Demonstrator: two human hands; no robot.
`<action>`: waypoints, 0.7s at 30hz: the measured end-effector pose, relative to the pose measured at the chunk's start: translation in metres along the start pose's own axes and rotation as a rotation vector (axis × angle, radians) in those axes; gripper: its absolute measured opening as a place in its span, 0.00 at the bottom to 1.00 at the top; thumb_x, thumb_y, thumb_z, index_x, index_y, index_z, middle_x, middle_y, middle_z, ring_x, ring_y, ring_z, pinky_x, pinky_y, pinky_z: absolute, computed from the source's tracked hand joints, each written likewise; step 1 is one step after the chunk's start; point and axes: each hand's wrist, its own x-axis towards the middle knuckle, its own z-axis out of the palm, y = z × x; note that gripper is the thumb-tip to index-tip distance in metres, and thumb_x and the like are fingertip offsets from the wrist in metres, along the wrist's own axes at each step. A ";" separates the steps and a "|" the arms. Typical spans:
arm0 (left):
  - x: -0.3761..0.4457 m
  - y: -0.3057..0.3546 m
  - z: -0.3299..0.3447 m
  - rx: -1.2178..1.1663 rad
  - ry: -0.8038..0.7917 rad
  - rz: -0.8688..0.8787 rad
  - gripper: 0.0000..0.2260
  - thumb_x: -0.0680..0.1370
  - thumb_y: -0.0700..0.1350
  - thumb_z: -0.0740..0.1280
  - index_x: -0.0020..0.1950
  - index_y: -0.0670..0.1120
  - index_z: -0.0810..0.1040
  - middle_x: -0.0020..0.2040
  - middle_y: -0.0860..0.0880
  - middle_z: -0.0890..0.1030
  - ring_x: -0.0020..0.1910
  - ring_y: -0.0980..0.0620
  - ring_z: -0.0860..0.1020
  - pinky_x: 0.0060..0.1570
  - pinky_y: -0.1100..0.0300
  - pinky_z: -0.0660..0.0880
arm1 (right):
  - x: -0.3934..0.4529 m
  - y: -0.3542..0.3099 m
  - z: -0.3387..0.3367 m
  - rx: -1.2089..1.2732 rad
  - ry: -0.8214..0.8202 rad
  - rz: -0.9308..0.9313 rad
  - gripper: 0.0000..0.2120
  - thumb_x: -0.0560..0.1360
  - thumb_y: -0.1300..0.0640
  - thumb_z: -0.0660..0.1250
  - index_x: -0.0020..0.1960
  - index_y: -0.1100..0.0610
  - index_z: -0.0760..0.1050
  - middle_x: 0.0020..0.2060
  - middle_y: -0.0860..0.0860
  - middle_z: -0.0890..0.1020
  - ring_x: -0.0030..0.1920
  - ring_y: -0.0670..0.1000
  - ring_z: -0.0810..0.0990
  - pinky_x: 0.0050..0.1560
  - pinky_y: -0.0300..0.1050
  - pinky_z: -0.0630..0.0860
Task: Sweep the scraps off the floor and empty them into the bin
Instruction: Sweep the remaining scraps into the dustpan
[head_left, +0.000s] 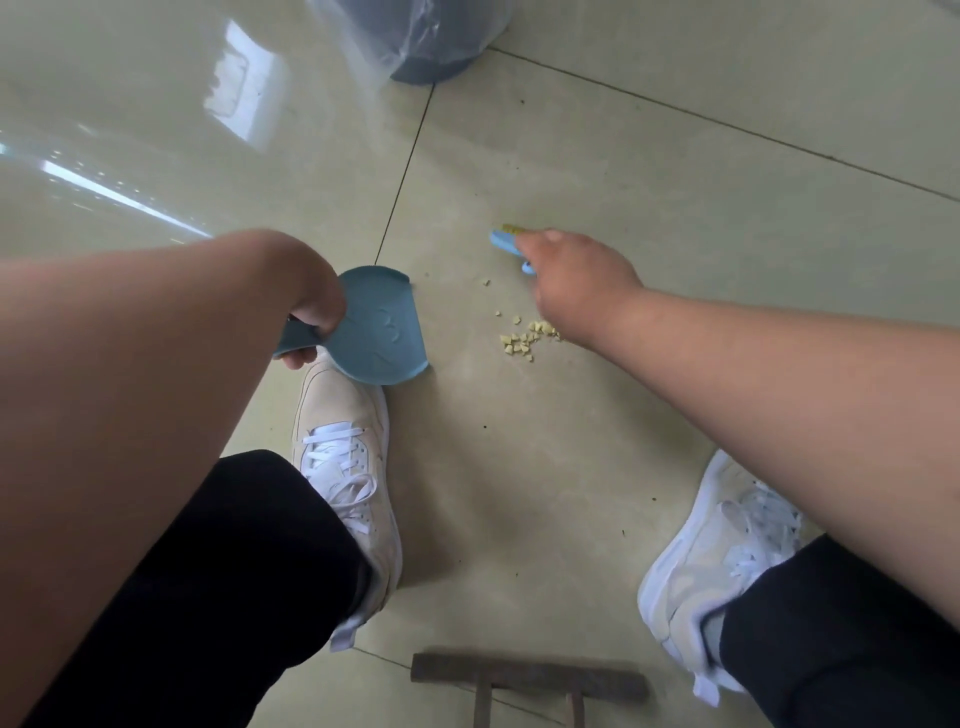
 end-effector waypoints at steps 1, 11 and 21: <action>0.000 -0.003 0.000 0.005 0.012 -0.004 0.11 0.86 0.36 0.59 0.58 0.29 0.76 0.43 0.35 0.84 0.35 0.41 0.82 0.34 0.54 0.74 | -0.001 -0.008 0.008 0.000 -0.028 -0.037 0.20 0.79 0.62 0.59 0.70 0.55 0.71 0.63 0.57 0.78 0.61 0.62 0.78 0.54 0.50 0.73; 0.009 -0.015 -0.002 -0.023 0.076 0.026 0.12 0.87 0.38 0.58 0.46 0.34 0.75 0.32 0.40 0.78 0.27 0.46 0.75 0.31 0.58 0.68 | -0.053 0.004 0.010 -0.046 -0.235 -0.463 0.23 0.72 0.57 0.53 0.62 0.56 0.78 0.57 0.55 0.84 0.57 0.60 0.81 0.58 0.55 0.77; 0.019 -0.010 0.003 -0.209 0.262 0.122 0.09 0.82 0.35 0.62 0.42 0.35 0.73 0.30 0.40 0.75 0.18 0.49 0.69 0.19 0.67 0.65 | 0.059 0.079 -0.047 0.151 0.251 0.456 0.12 0.81 0.59 0.58 0.62 0.59 0.74 0.56 0.64 0.81 0.56 0.64 0.79 0.49 0.48 0.72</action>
